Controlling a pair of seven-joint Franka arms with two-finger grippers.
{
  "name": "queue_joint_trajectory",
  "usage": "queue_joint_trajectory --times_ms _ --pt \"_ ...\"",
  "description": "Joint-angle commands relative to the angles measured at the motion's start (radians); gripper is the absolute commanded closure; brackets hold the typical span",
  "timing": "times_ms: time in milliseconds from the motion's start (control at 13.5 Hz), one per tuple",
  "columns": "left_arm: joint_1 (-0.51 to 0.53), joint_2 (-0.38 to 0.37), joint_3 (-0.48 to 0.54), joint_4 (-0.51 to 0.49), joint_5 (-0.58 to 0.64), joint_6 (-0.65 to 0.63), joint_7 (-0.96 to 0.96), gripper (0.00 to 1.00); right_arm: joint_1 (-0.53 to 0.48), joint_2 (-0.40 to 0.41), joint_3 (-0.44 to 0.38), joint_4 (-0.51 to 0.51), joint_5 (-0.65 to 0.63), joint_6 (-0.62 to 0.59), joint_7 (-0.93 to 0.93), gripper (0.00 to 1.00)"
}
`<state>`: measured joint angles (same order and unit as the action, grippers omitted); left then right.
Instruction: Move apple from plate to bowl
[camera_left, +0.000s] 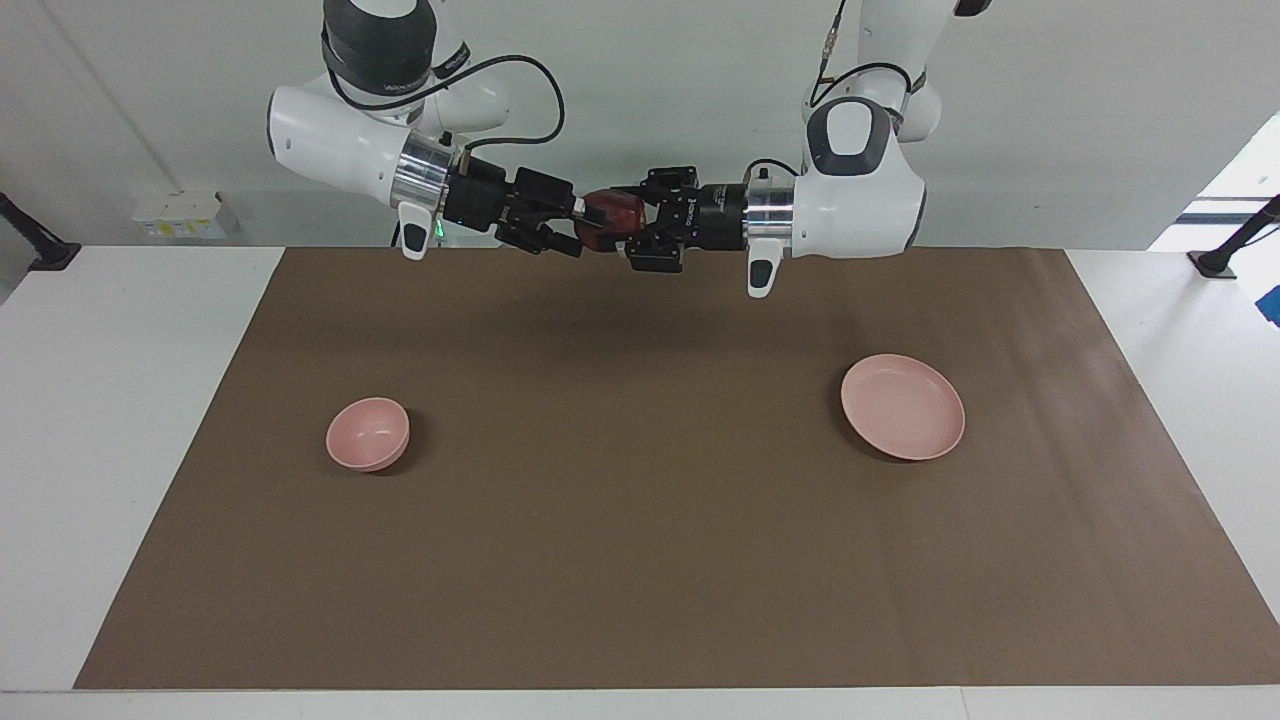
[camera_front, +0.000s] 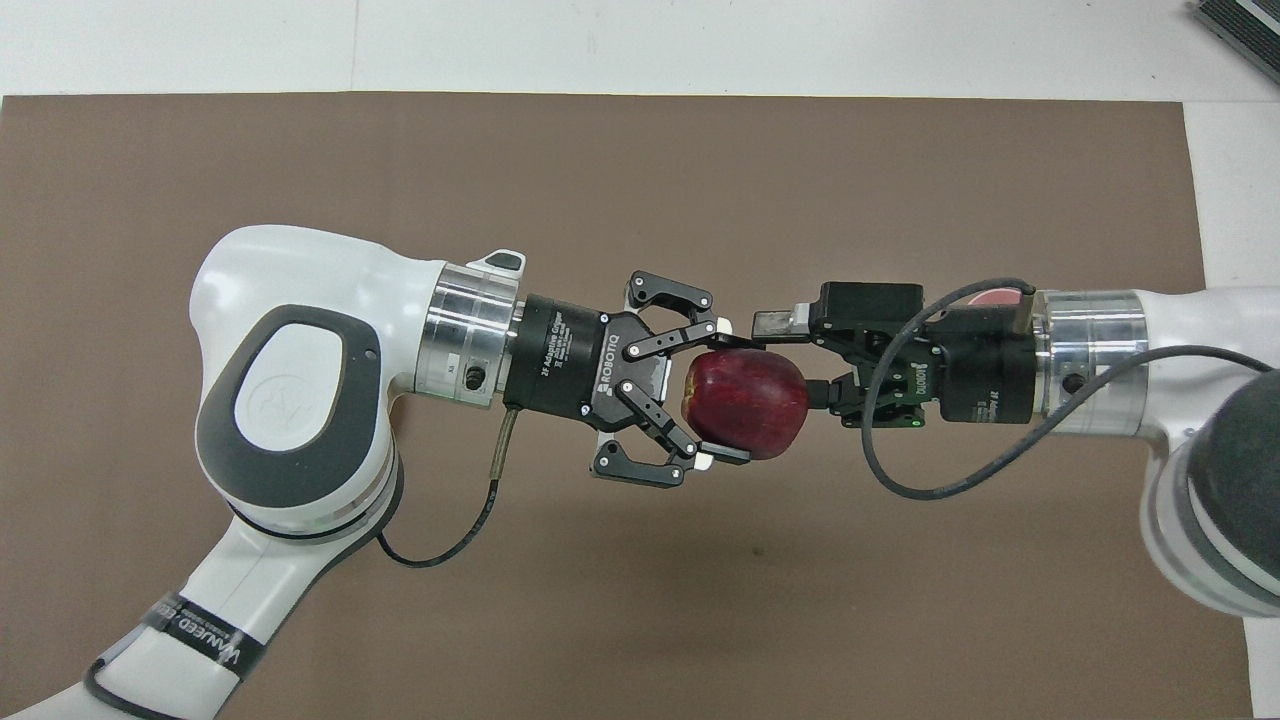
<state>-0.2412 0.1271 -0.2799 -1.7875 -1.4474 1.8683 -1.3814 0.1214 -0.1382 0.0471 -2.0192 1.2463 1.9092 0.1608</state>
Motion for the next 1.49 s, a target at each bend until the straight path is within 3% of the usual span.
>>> queue_joint_trajectory --times_ms 0,669,818,966,1041,1115,1189,1264,1412 --pt "-0.023 -0.014 0.010 -0.021 -0.039 0.022 -0.015 1.00 -0.003 -0.038 0.003 -0.039 0.013 -0.012 -0.004 0.00" --pt "-0.059 -0.012 0.008 -0.020 -0.061 0.078 -0.024 1.00 -0.005 -0.054 0.003 -0.062 0.012 -0.027 -0.014 0.00" --pt "-0.059 -0.012 0.010 -0.020 -0.061 0.078 -0.024 1.00 -0.005 -0.054 0.003 -0.062 0.012 -0.027 -0.010 0.46" --pt "-0.061 -0.012 0.010 -0.020 -0.057 0.077 -0.024 1.00 -0.005 -0.054 0.002 -0.061 0.010 -0.027 -0.007 0.86" --pt "-0.064 -0.012 0.010 -0.020 -0.050 0.080 -0.022 1.00 -0.005 -0.052 0.002 -0.061 0.008 -0.027 -0.003 1.00" --pt "-0.063 -0.012 0.011 -0.018 -0.044 0.081 -0.015 1.00 -0.005 -0.050 0.002 -0.059 0.008 -0.025 0.005 1.00" --pt "-0.063 -0.018 0.013 -0.015 -0.024 0.087 -0.010 0.24 -0.005 -0.049 0.002 -0.056 0.005 -0.025 0.008 1.00" --pt "-0.052 -0.030 0.013 -0.010 0.020 0.083 -0.005 0.00 -0.005 -0.047 0.002 -0.055 -0.001 -0.025 0.014 1.00" --pt "-0.049 -0.030 0.014 0.023 0.128 0.081 -0.007 0.00 -0.005 -0.046 0.002 -0.053 -0.007 -0.025 0.025 1.00"
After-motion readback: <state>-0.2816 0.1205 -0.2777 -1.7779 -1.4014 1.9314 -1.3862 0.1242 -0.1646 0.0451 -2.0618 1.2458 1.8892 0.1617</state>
